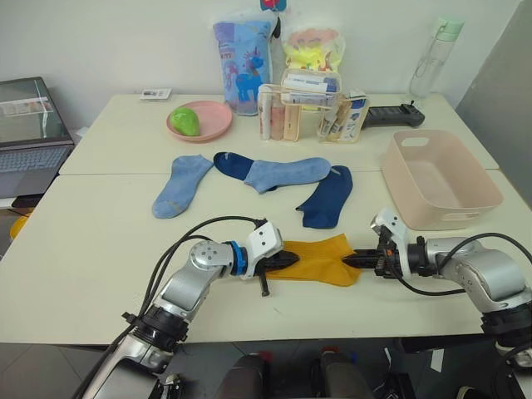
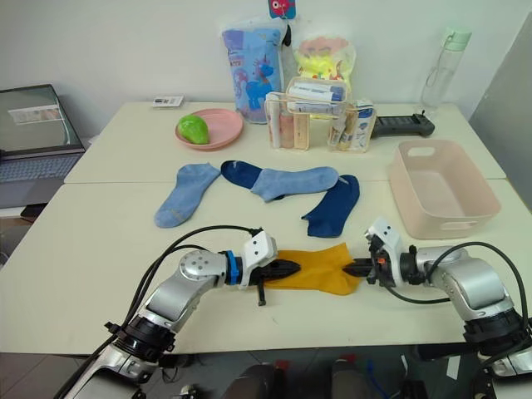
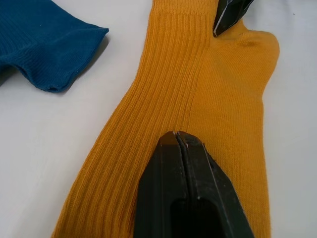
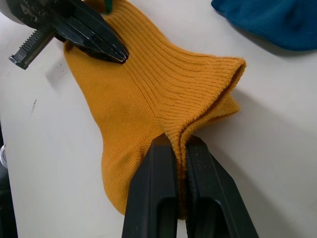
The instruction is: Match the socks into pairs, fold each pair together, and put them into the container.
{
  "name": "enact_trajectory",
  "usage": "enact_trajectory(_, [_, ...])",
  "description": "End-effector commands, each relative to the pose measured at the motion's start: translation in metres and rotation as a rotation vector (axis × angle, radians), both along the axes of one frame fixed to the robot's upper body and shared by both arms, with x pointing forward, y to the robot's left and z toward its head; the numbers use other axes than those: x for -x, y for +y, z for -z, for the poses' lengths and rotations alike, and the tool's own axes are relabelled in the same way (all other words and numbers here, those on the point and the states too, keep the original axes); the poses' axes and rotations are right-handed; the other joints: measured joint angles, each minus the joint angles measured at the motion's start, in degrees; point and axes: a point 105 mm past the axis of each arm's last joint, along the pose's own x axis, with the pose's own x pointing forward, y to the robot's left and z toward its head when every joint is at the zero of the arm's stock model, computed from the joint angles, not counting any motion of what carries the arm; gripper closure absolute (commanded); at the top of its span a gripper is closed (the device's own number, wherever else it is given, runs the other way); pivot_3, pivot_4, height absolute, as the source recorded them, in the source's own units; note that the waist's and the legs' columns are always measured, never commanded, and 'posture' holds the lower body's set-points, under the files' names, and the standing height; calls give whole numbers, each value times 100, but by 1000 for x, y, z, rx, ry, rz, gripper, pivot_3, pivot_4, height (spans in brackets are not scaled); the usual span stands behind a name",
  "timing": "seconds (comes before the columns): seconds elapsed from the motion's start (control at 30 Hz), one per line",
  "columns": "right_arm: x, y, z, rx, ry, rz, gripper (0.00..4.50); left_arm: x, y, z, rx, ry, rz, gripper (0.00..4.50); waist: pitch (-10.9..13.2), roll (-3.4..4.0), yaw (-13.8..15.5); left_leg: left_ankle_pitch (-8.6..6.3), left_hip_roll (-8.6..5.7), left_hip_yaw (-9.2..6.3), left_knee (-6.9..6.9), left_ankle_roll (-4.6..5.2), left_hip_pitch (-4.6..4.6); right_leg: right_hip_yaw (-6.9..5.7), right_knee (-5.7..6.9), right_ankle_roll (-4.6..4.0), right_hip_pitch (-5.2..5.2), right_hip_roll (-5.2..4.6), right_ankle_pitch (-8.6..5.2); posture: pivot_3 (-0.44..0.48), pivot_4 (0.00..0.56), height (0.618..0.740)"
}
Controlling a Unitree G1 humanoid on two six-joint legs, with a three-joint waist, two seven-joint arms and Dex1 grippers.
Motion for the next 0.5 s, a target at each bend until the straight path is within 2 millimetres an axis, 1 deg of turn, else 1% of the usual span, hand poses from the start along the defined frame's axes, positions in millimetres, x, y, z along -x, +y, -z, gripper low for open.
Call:
enact_trajectory(0.03, [8, 15, -36, -187, 8, -70, 4449, 5, 9, 17, -68, 34, -17, 4500, 0, 0, -2, 0, 0, 0, 0, 0, 0, 1, 0, 0, 0, 0, 0, 0, 150, 740])
enact_trajectory(0.13, [18, 33, -54, -325, 50, -129, 4449, 7, 8, 18, -57, 46, -21, 4500, -2, 1, -10, 0, 1, 0, -1, 0, 2, 1, 0, 0, 1, 0, 0, 0, 150, 740])
enact_trajectory(0.2, [22, 43, -58, -373, 70, -155, 4449, 7, 7, 19, -59, 43, -21, 4500, -3, 1, -8, 0, 2, -2, -2, 0, 2, 0, 1, 0, 1, 1, 0, 0, 150, 740])
enact_trajectory(0.3, [19, 61, -58, -416, 76, -150, 4449, 6, 8, 20, -60, 42, -35, 4500, -4, 0, -2, 0, 0, -2, 0, 1, 1, 0, -1, 0, 2, -1, 0, 0, 150, 740])
enact_trajectory(0.37, [16, 67, -57, -425, 74, -139, 4449, 6, 8, 19, -54, 43, -43, 4500, -5, 2, -4, 0, -1, -1, 0, 1, 2, 1, 0, 0, 2, -1, 0, 0, 150, 740])
enact_trajectory(0.43, [13, 73, -56, -440, 77, -127, 4449, 7, 7, 14, -23, 45, -55, 4500, -5, 2, -7, 0, -1, -2, 0, 1, 2, 0, 0, 0, 1, -1, 0, 0, 150, 740])
enact_trajectory(0.5, [8, 80, -49, -435, 80, -109, 4449, 9, 13, 6, 1, 52, -76, 4500, -5, 2, -18, 0, -1, -1, 0, 1, 2, 2, 1, 0, 1, -1, 0, 0, 150, 740])
